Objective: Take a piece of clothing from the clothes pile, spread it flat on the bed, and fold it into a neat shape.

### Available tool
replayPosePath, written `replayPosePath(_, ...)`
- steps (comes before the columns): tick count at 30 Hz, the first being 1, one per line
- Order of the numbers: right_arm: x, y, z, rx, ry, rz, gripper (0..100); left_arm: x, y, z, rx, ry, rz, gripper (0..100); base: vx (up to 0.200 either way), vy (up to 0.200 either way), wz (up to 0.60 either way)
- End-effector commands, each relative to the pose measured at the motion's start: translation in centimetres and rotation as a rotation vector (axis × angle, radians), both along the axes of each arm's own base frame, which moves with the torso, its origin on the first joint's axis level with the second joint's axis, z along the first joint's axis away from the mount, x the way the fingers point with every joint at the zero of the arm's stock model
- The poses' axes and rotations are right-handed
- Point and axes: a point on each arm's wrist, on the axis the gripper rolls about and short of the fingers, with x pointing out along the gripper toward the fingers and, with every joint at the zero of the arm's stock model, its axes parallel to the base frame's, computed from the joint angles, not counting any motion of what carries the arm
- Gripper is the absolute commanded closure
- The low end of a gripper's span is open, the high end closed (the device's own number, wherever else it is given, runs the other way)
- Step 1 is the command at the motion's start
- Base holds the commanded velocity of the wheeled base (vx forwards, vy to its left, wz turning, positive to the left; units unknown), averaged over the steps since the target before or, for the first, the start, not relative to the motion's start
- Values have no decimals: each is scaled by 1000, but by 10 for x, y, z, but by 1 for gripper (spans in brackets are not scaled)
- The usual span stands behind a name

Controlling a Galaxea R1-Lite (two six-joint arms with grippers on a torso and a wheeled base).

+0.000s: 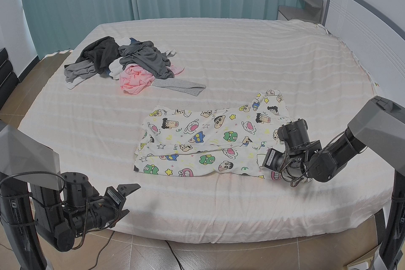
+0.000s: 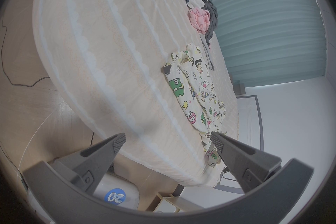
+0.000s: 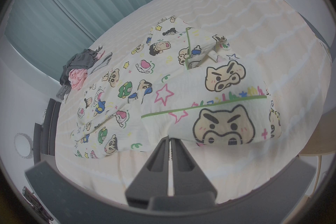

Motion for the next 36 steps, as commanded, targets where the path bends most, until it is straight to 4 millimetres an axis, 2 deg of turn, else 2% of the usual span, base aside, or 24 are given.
replayPosePath(1, -4, 2, 9, 10, -17, 10, 100, 1, 0, 1, -3, -15, 1, 0, 0, 0, 0)
replayPosePath(7, -8, 8, 0, 2, 11, 27, 100, 1, 0, 1, -2, -16, 2, 0, 0, 0, 0)
replayPosePath(11, -2, 2, -9, -8, 29, 8, 100, 1, 0, 1, -2, -16, 2, 0, 0, 0, 0)
replayPosePath(16, -5, -1, -16, -5, 67, 21, 100, 1, 0, 1, -1, -16, 1, 0, 0, 0, 0)
replayPosePath(28, -7, -1, -17, 5, 101, 38, 100, 1, -1, 1, -1, -16, 0, 0, 0, 0, 0)
replayPosePath(29, -8, -1, -16, 10, 103, 42, 0, 1, -1, 1, -1, -16, 0, 0, 0, 0, 0)
replayPosePath(32, -10, 0, -14, 14, 102, 44, 0, 1, -1, 1, 0, -16, 1, 0, 0, 0, 0)
replayPosePath(36, -24, -4, -4, 22, 103, 52, 0, 1, -1, 1, 0, -16, 1, 0, 0, 0, 0)
